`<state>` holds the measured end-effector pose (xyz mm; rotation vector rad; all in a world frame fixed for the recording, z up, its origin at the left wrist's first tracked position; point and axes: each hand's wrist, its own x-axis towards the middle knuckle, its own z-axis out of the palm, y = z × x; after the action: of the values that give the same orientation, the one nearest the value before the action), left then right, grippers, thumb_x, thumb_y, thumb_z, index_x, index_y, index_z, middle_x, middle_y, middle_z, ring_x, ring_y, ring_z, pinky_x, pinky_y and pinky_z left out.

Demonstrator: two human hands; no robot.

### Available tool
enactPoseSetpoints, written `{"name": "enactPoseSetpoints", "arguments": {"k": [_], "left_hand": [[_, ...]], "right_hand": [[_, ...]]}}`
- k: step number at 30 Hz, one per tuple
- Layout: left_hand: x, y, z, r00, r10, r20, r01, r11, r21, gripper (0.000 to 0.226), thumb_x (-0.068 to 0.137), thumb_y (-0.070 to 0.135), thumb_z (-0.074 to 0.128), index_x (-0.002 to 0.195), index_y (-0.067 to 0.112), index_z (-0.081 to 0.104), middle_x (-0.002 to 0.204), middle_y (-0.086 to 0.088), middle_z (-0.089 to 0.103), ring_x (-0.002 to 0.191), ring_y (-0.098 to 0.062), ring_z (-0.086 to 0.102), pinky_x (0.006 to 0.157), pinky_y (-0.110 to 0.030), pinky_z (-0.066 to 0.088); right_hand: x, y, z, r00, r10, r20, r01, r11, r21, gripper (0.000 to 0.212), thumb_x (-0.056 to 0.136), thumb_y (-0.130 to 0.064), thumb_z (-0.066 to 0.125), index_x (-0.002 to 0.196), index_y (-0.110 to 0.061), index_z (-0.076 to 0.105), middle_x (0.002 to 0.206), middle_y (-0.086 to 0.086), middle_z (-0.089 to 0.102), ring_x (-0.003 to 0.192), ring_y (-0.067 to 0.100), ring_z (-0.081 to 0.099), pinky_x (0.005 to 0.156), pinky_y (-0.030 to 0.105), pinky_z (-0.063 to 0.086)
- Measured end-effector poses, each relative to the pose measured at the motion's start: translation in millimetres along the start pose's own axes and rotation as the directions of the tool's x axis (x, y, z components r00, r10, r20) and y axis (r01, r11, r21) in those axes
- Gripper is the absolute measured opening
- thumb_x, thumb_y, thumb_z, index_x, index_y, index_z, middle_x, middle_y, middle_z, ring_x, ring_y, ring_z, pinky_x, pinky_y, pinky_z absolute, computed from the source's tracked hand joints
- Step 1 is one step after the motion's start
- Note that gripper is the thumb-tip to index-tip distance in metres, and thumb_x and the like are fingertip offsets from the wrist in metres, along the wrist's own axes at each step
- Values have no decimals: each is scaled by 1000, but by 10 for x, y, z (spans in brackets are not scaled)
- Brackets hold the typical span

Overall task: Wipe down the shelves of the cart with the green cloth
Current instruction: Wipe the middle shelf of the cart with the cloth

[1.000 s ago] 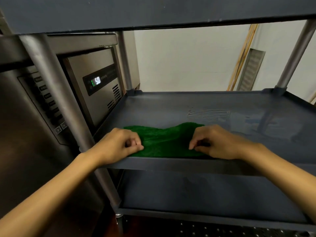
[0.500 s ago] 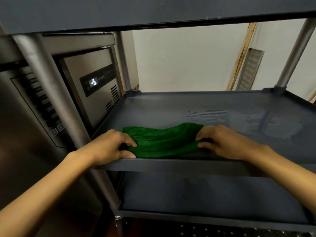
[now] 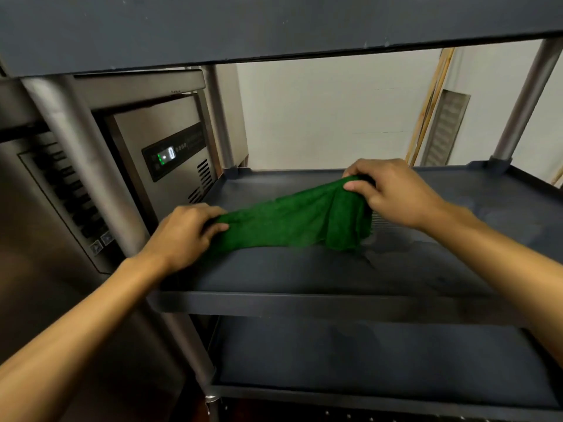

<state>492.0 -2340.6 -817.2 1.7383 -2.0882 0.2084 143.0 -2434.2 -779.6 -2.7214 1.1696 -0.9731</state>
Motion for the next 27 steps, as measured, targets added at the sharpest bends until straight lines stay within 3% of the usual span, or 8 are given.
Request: {"name": "enactPoseSetpoints", "arguments": {"k": [4,10,12,14,19,23,25,27], "left_hand": [[340,15,-112,999,-4,-54,7,998,59,25,93,20,65,118,18,68,108,-8,58,106,-30,55,90,-49,50],[955,84,-206,995,-32,-93,37,998,49,26,89,30,72,109,14,72,106,-13,66,101,-33,62,87,-43,51],[1212,129,-182,992,-78,-96,82,996,34,28,87,34,73,109,17,73,109,-12,68,105,-33,61,89,-43,50],[1502,186,-115,989,-69,-127,85,988,127,29,90,37,69,113,20,72,113,-12,67,110,-34,58,92,-43,49],[2314,374,109,957,-65,-283,115,980,163,24,97,31,60,114,18,71,114,-13,63,116,-34,49,89,-44,46],[2783,573,351,926,-55,-374,125,978,165,25,96,29,59,112,14,71,114,-15,62,115,-35,50,86,-43,45],[2885,656,577,948,-73,-310,120,984,135,24,95,29,59,112,16,70,117,-14,60,115,-33,52,87,-42,47],[2868,706,881,984,-76,-160,94,990,109,21,92,27,63,110,18,70,122,-9,59,113,-29,56,91,-41,50]], "right_hand": [[249,127,-127,1000,28,-4,-28,997,-69,19,96,-31,59,111,-23,68,106,1,72,101,26,64,86,45,52],[656,514,-266,986,167,11,-167,986,-8,15,94,-20,65,107,-18,71,107,3,71,95,11,57,77,20,40],[754,666,-279,981,194,24,-194,981,6,15,93,-17,66,106,-14,72,107,5,71,97,13,60,80,21,42],[899,844,-285,977,214,5,-213,976,-38,17,92,-17,67,106,-10,73,109,9,71,104,21,63,87,27,45],[1338,1399,-325,943,267,-199,-300,941,-155,21,94,-19,62,110,-9,72,115,12,70,111,29,61,89,23,37],[1439,1777,-305,888,250,-386,-334,927,-168,22,94,-14,56,107,-6,72,109,18,71,105,36,64,92,34,46],[1368,1934,-173,862,306,-403,-372,924,-93,21,93,-10,55,107,-5,71,107,19,71,103,36,64,90,34,48],[1208,2092,6,858,426,-287,-459,887,-57,19,92,-9,58,107,-6,71,108,18,70,102,35,63,91,35,50]]}}
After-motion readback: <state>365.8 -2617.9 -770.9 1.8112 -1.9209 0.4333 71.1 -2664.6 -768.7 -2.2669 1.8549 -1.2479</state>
